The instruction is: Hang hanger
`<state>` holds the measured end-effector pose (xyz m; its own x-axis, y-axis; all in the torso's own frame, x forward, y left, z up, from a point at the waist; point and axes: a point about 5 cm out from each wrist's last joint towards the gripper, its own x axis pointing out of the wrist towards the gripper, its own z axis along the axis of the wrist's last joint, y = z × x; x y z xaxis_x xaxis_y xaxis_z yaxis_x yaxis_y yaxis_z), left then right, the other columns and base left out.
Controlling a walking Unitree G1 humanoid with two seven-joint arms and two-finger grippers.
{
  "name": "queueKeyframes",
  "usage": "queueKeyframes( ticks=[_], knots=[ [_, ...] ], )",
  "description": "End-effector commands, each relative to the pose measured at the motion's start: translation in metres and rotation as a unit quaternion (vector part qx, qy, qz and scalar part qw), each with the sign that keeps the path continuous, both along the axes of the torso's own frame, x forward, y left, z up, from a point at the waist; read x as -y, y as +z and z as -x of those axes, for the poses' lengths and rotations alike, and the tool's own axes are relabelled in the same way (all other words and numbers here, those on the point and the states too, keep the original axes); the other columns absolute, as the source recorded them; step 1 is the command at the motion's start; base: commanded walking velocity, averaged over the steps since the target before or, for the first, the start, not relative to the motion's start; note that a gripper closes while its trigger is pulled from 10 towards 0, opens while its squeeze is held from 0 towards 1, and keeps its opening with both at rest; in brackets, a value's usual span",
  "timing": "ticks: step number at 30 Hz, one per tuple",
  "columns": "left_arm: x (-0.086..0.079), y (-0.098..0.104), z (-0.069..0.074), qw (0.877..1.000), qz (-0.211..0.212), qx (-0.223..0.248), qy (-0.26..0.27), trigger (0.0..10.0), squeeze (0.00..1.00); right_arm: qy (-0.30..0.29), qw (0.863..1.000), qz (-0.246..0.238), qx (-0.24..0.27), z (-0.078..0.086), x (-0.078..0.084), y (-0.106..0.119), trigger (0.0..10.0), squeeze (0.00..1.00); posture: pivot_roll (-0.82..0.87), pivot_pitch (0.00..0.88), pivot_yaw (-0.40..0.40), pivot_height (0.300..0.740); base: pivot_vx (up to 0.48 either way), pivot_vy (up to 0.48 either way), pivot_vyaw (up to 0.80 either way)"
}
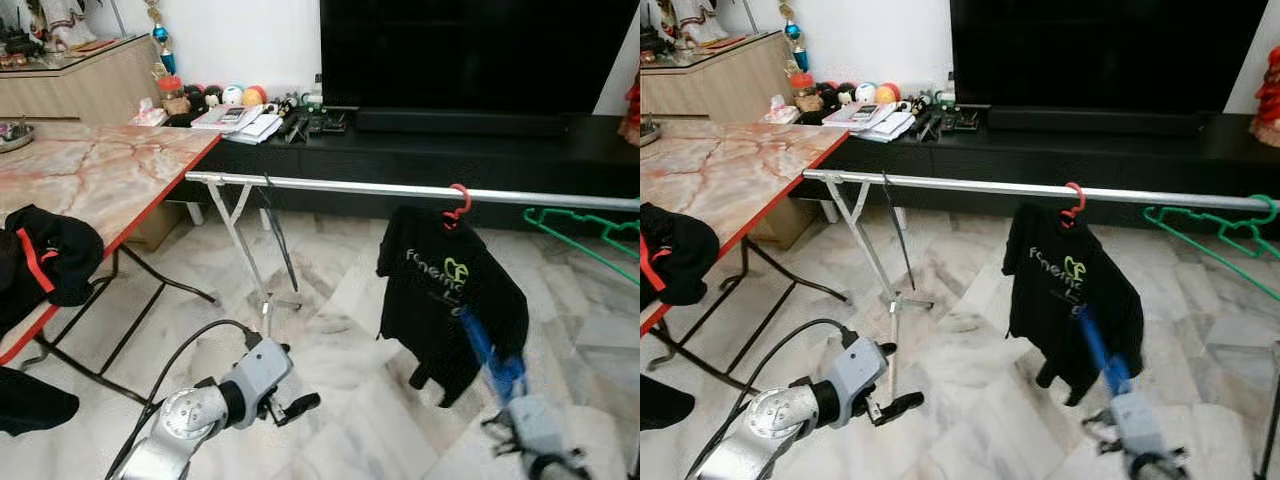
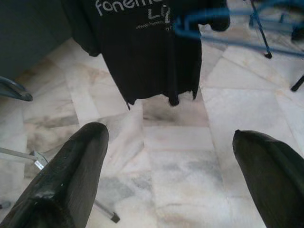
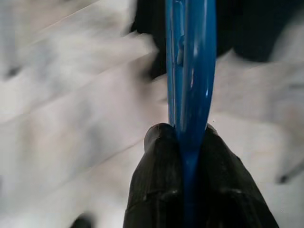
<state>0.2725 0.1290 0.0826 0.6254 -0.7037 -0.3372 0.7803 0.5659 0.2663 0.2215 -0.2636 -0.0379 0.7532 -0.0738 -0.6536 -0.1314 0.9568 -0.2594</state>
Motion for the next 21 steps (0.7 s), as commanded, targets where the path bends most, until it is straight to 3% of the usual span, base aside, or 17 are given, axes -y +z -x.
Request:
queueKeyframes(
  ticks=[1, 2, 3, 4, 5, 7, 8, 9, 10, 11, 12, 17, 20, 21],
  knots=[
    [-0.003, 0.0, 0.0, 1.0, -0.012, 0.0, -0.013, 10.0, 0.0, 0.038, 0.999, -0.005, 0.006, -0.007, -0.001, 0.006, 10.0, 0.0, 0.07, 0.048, 0.06, 0.74, 0.0, 0.0, 0.0],
    [-0.003, 0.0, 0.0, 1.0, -0.014, -0.003, -0.024, 10.0, 0.0, 0.079, 0.997, -0.011, 0.002, -0.009, -0.007, 0.007, 10.0, 0.0, 0.07, 0.048, 0.06, 0.74, 0.0, 0.0, 0.0],
    [-0.002, 0.001, 0.001, 0.999, -0.018, -0.004, -0.044, 10.0, 0.0, 0.164, 0.986, -0.016, -0.004, -0.012, -0.016, 0.01, 10.0, 0.0, 0.06, 0.048, 0.06, 0.74, 0.0, 0.0, 0.0],
    [-0.002, 0.001, 0.001, 0.999, -0.018, -0.004, -0.044, 10.0, 0.0, 0.164, 0.986, -0.016, -0.004, -0.012, -0.016, 0.01, 10.0, 0.0, 0.06, 0.048, 0.06, 0.74, 0.0, 0.0, 0.0],
    [0.0, 0.002, 0.001, 0.998, -0.018, -0.007, -0.065, 10.0, 0.0, 0.225, 0.974, -0.017, -0.012, -0.014, -0.02, 0.014, 10.0, 0.0, 0.06, 0.052, 0.059, 0.74, 0.0, 0.0, 0.0],
    [0.004, 0.003, 0.002, 0.995, -0.02, -0.013, -0.095, 10.0, 0.0, 0.282, 0.959, -0.023, -0.021, -0.015, -0.021, 0.018, 10.0, 0.0, 0.05, 0.053, 0.059, 0.74, 0.0, 0.0, 0.0],
    [0.004, 0.003, 0.002, 0.995, -0.02, -0.013, -0.095, 10.0, 0.0, 0.282, 0.959, -0.023, -0.021, -0.015, -0.021, 0.018, 10.0, 0.0, 0.05, 0.053, 0.059, 0.74, 0.0, 0.0, 0.0],
    [0.007, 0.003, 0.003, 0.992, -0.028, -0.017, -0.123, 10.0, 0.0, 0.334, 0.941, -0.031, -0.035, -0.014, -0.022, 0.022, 10.0, 0.0, 0.05, 0.054, 0.061, 0.74, 0.0, 0.0, 0.0],
    [0.007, 0.003, 0.003, 0.992, -0.028, -0.017, -0.123, 10.0, 0.0, 0.334, 0.941, -0.031, -0.035, -0.014, -0.022, 0.022, 10.0, 0.0, 0.05, 0.054, 0.061, 0.74, 0.0, 0.0, 0.0],
    [0.01, 0.002, 0.004, 0.99, -0.03, -0.021, -0.138, 10.0, 0.0, 0.364, 0.93, -0.035, -0.044, -0.013, -0.022, 0.025, 10.0, 0.0, 0.05, 0.056, 0.064, 0.74, 0.0, 0.0, 0.0],
    [0.013, 0.0, 0.002, 0.988, -0.025, -0.031, -0.151, 10.0, 0.0, 0.41, 0.91, -0.042, -0.055, -0.012, -0.023, 0.029, 10.0, 0.0, 0.04, 0.056, 0.068, 0.74, 0.0, 0.0, 0.0],
    [0.022, -0.007, -0.006, 0.985, -0.004, -0.061, -0.161, 10.0, 0.0, 0.49, 0.867, -0.066, -0.059, -0.016, -0.033, 0.042, 10.0, 0.0, 0.02, 0.062, 0.075, 0.74, 0.0, 0.0, 0.0],
    [0.025, -0.008, -0.007, 0.983, 0.0, -0.071, -0.167, 10.0, 0.0, 0.501, 0.861, -0.069, -0.054, -0.019, -0.037, 0.045, 10.0, 0.0, 0.02, 0.064, 0.076, 0.74, 0.0, 0.0, 0.0],
    [0.03, -0.01, -0.007, 0.979, 0.007, -0.09, -0.185, 10.0, 0.0, 0.531, 0.843, -0.071, -0.049, -0.023, -0.046, 0.052, 10.0, 0.0, 0.02, 0.066, 0.079, 0.74, 0.0, 0.0, 0.0]
  ],
)
